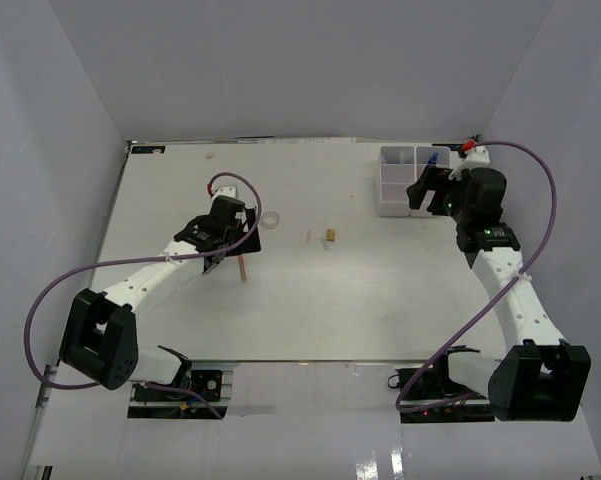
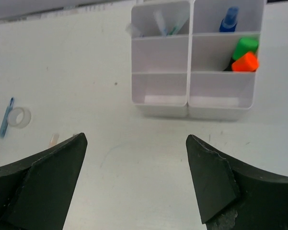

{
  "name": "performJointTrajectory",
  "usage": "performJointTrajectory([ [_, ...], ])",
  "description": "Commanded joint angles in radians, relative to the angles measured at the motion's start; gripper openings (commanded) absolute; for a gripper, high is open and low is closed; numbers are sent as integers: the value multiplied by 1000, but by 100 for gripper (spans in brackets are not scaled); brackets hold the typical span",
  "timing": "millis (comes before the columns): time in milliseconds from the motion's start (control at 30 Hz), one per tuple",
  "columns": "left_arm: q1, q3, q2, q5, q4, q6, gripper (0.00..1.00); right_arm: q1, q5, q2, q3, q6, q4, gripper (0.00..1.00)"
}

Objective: Sort the stationery into containers
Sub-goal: Pick up the pen from the center of the board.

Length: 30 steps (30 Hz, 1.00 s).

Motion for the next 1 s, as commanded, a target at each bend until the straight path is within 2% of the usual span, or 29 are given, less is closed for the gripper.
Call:
performJointTrajectory([
  [0,5,-79,-58,-24,-60,-111,98,38,-51,-37,-80,11,20,90],
  [200,5,-148,-16,-3,-67,-192,87,101,-63,-49,-169,5,49,90],
  [633,-13,-22,185,34,-71,-210,54,130,-66,-58,-225,-5,97,90],
  [700,-22,-21,203,35,-73,-215,47,132,-71,-60,-225,-3,97,90],
  [967,-42,-56,211,51,-76,-232,30,135,-78,-63,-229,-6,100,90],
])
